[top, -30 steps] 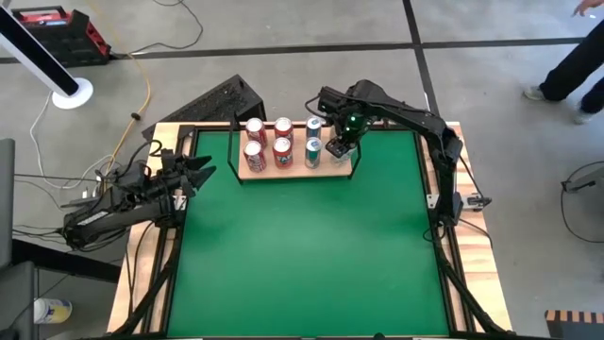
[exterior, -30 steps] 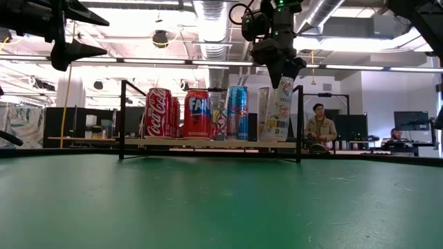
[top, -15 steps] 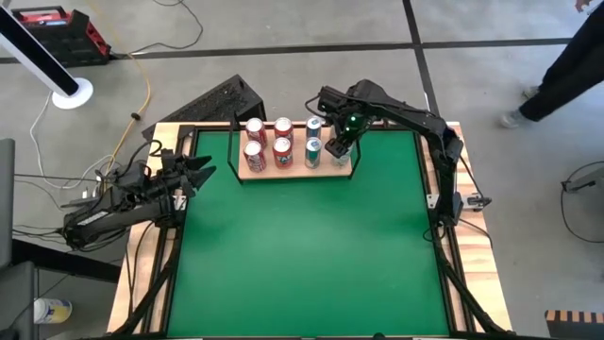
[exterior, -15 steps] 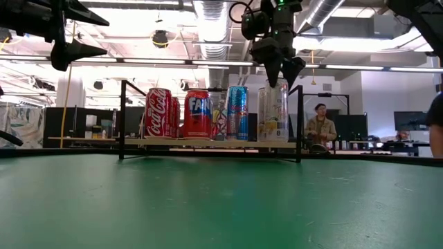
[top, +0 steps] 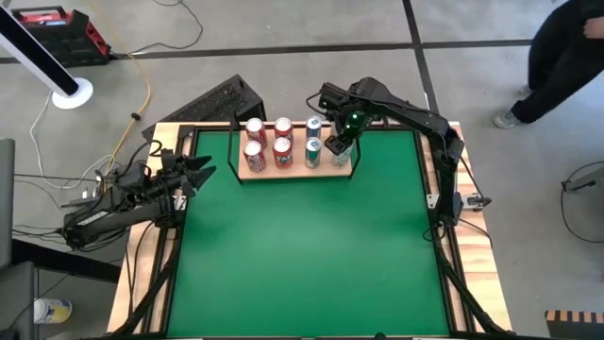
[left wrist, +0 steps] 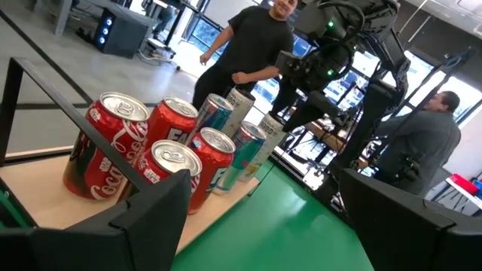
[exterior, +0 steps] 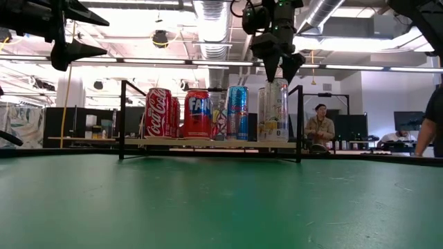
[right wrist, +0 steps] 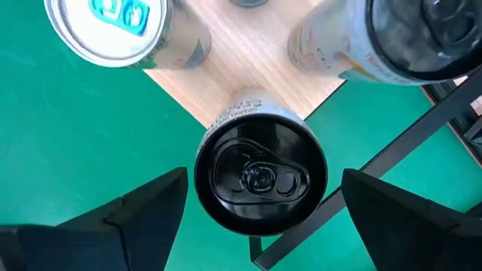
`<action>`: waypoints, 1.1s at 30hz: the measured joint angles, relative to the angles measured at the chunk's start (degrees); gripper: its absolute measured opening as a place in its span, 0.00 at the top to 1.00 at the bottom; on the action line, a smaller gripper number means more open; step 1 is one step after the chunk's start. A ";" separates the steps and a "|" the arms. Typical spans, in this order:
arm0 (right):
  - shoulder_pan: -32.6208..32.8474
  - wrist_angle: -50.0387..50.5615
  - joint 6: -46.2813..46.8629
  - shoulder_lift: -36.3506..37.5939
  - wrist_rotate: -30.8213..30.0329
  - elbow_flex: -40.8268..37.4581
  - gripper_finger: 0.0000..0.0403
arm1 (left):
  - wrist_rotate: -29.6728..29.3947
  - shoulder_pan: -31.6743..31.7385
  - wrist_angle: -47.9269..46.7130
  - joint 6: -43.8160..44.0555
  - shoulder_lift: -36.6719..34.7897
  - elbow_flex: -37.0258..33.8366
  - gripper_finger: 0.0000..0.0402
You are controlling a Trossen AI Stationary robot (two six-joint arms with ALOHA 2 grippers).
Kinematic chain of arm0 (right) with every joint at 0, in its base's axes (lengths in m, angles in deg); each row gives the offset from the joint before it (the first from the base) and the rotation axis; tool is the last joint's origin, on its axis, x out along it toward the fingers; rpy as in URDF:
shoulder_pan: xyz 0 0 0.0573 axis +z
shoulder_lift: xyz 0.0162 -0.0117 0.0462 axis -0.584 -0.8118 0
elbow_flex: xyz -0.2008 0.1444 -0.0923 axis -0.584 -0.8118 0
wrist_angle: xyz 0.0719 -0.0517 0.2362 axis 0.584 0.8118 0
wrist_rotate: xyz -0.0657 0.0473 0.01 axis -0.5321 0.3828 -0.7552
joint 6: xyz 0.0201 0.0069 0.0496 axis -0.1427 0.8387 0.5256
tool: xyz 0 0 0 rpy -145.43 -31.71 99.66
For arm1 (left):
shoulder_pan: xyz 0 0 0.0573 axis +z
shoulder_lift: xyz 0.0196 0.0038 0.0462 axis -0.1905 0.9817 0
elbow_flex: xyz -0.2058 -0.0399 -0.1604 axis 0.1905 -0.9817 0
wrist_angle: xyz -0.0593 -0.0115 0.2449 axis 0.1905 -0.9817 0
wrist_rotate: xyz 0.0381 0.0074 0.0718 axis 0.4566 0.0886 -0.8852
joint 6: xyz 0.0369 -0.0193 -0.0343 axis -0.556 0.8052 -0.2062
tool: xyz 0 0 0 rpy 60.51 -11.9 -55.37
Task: Place canned beverage on shelf
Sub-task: Put the white-yellow soda can on the shelf aligned with the other white-yellow soda can
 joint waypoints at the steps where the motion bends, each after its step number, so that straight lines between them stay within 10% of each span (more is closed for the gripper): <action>1: 0.00 0.03 0.28 0.03 0.00 0.34 0.07 | 0.00 -0.01 0.00 -0.01 -0.01 0.00 0.20; 33: 1.21 -0.57 7.01 -0.01 -2.82 1.01 0.28 | 0.49 0.01 0.00 -0.49 0.00 0.00 0.20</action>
